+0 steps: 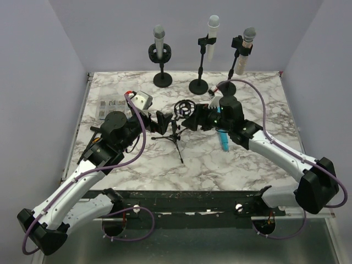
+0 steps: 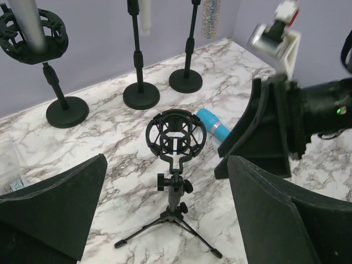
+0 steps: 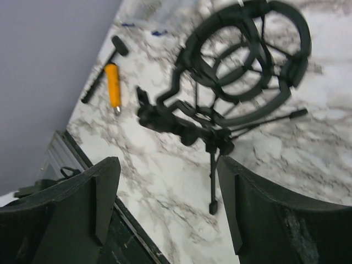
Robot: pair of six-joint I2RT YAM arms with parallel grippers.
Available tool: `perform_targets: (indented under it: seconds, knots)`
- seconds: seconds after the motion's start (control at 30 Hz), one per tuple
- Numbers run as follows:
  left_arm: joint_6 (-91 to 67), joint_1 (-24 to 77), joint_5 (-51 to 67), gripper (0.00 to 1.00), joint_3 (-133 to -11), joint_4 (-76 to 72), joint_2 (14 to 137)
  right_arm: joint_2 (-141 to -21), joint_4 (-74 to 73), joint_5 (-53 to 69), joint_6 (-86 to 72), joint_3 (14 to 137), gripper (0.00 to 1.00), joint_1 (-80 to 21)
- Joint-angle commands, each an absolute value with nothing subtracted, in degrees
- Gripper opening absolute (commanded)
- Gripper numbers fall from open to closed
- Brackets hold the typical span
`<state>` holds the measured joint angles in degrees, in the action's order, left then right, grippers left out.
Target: Remove the microphone from the stand
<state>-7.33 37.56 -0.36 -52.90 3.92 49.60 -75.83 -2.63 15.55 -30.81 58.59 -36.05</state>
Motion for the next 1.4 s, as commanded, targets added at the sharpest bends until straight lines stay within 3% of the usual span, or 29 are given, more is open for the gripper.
perform_targets:
  seconds: [0.0,0.27,0.67,1.1,1.37]
  knots:
    - [-7.93,37.24,0.92,0.94,-53.7,3.07,48.87,-78.39,-0.55,14.12,-30.8,51.98,0.79,-37.09]
    - [-8.08,37.15,1.06,0.94,-53.7,3.08,48.94,-82.55,7.33,1.45,-31.98,43.46,0.74,-45.48]
    - [-8.29,37.08,1.16,0.94,-53.7,3.13,49.18,-93.17,12.19,-22.38,-26.19,44.27,0.52,-58.11]
    - [-8.53,36.8,1.43,0.94,-53.79,3.07,48.81,-101.79,18.24,-24.76,-20.85,47.89,0.18,-59.98]
    - [-8.53,36.58,1.3,0.94,-53.88,3.3,48.27,-109.45,16.36,-30.38,-18.77,58.86,0.09,-59.88]
